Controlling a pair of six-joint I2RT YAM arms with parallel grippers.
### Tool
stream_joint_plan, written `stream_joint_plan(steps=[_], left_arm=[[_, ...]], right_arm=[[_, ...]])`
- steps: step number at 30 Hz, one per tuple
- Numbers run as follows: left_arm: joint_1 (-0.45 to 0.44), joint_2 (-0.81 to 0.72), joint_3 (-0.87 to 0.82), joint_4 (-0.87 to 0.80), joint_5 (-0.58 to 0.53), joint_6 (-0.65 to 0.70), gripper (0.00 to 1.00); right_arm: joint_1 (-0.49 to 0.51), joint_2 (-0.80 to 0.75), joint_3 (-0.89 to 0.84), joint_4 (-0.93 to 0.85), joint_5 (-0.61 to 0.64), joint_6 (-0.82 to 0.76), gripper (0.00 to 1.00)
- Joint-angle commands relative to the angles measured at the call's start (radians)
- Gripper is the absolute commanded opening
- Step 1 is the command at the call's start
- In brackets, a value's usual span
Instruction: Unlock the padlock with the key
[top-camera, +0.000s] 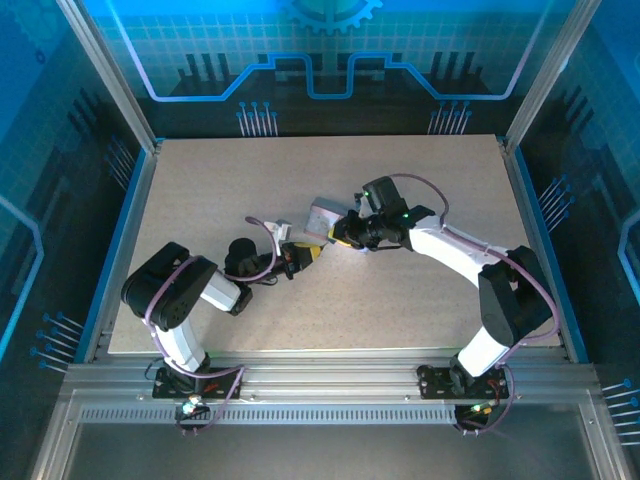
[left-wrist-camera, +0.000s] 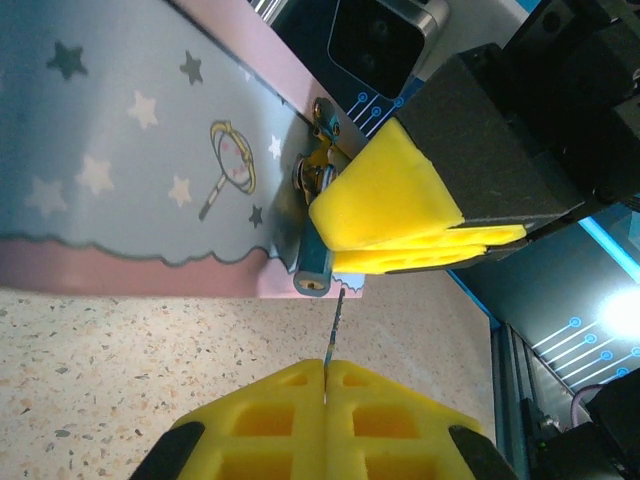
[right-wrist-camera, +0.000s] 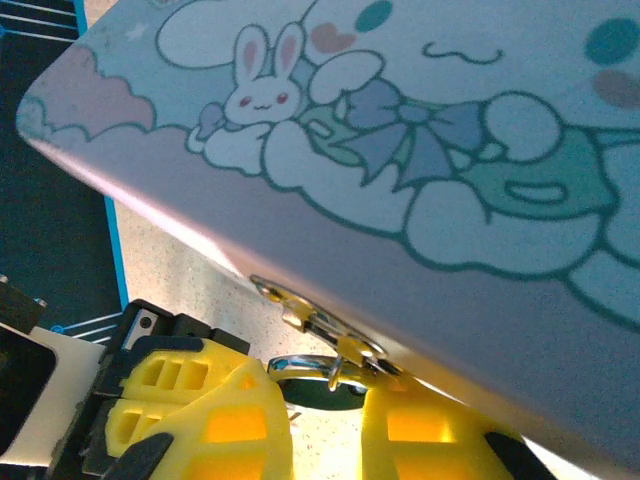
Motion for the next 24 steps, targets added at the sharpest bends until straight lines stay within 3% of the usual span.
stream_joint_plan(steps=[1, 24], left_arm=[[0.009, 0.022, 0.02, 0.032, 0.036, -0.024, 0.0], [0.009, 0.052, 0.067, 0.032, 0.056, -0.06, 0.0]], right_arm=[[-0.011, -0.057, -0.007, 0.063, -0.032, 0.004, 0.05], [-0.015, -0.059, -0.032, 0.097, -0.05, 0.022, 0.05]])
